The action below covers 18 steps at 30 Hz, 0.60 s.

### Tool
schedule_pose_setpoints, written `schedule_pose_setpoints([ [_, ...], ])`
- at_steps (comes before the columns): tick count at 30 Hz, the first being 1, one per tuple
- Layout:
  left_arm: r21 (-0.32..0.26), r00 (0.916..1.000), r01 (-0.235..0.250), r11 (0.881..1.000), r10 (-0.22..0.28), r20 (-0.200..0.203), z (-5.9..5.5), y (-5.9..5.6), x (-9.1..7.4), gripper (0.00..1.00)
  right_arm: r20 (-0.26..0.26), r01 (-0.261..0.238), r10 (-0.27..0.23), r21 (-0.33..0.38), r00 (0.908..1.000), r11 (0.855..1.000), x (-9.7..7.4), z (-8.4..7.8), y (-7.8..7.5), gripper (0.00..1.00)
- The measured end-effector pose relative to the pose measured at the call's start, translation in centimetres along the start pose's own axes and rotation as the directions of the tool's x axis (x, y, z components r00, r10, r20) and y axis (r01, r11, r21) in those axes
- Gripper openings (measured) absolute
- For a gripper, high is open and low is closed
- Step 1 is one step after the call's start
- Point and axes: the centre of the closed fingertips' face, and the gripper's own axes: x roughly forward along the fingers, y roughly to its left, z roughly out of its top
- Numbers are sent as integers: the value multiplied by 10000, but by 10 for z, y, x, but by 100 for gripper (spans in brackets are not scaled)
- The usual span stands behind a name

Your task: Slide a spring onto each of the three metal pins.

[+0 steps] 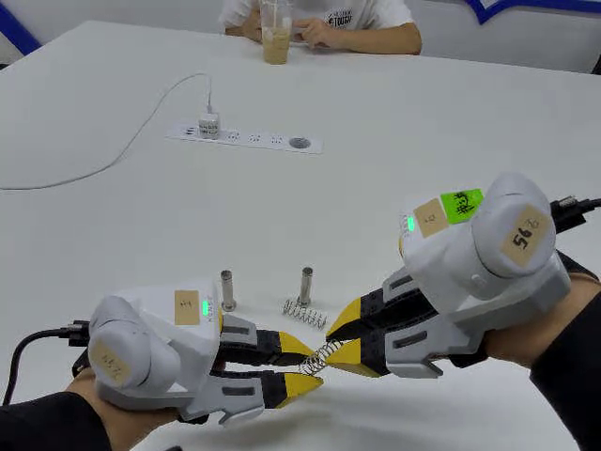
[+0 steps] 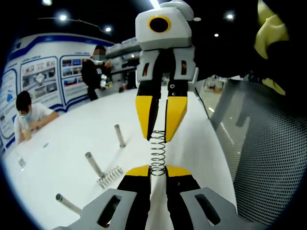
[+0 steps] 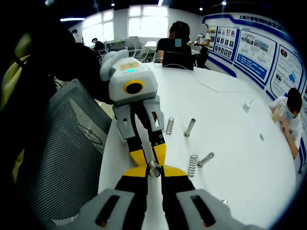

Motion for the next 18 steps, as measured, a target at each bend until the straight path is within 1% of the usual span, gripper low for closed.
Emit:
schedule_pose_setpoints([
  [7, -41, 9999, 47, 10000, -47, 147, 6, -2, 2, 11, 537, 25, -27, 38, 9986, 10000, 1, 12, 1, 11],
  [10, -24, 9998, 82, 10000, -81, 189, 8, -2, 2, 11, 665, 39, -37, -29, 9978, 10000, 2, 16, 1, 12],
  [14, -66, 9997, 80, 9999, -79, 240, 9, -3, 3, 11, 752, 38, -35, -41, 9972, 10000, 3, 17, 2, 12],
  [17, -225, 9991, 73, 9997, -63, 427, 11, -2, 2, 11, 692, 56, -58, 24, 9976, 10000, 5, 14, 2, 12],
  [18, -230, 9992, 65, 9997, -56, 408, 11, -1, 2, 11, 710, 81, -85, 49, 9974, 10000, 4, 14, 1, 12],
])
